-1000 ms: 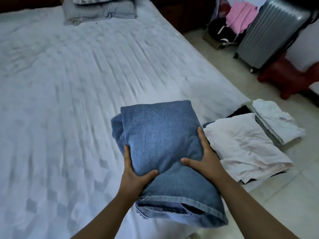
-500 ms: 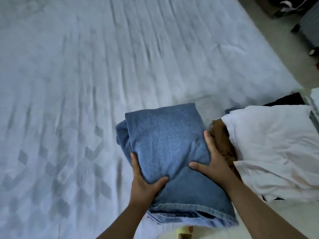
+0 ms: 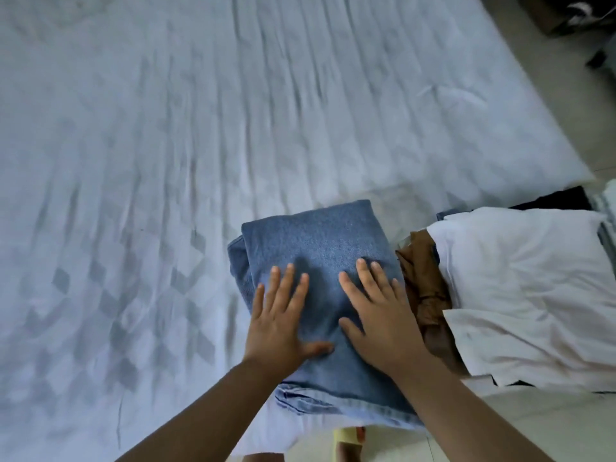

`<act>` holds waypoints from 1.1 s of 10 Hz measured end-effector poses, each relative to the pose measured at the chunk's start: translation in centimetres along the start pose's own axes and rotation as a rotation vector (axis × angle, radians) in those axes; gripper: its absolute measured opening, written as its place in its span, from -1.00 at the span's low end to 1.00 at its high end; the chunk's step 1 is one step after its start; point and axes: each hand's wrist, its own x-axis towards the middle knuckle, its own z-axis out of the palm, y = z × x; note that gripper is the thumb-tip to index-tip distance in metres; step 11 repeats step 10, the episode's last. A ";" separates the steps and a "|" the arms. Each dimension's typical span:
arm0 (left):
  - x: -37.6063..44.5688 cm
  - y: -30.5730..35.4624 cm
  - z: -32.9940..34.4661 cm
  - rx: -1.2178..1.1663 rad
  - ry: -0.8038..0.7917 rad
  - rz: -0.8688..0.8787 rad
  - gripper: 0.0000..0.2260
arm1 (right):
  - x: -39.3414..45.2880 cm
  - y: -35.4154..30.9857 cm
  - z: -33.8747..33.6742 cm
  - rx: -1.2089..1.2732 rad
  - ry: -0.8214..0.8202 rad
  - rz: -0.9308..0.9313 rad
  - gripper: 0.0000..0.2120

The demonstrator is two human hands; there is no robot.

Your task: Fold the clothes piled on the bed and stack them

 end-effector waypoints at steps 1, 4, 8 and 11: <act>0.8 0.8 0.3 0.078 -0.219 0.049 0.01 | -0.4 -0.1 1.1 -0.012 -0.077 0.003 -0.33; 2.0 2.4 -2.5 0.113 -0.413 -0.069 -0.14 | 1.1 -0.3 -2.1 0.054 -0.286 0.050 -0.31; 2.4 7.5 -24.1 0.149 0.052 0.028 -0.26 | 1.3 -4.9 -23.7 -0.027 0.056 0.029 -0.37; 2.1 11.8 -36.5 0.319 0.645 0.212 -0.17 | 0.7 -8.8 -38.3 -0.150 0.467 0.001 -0.32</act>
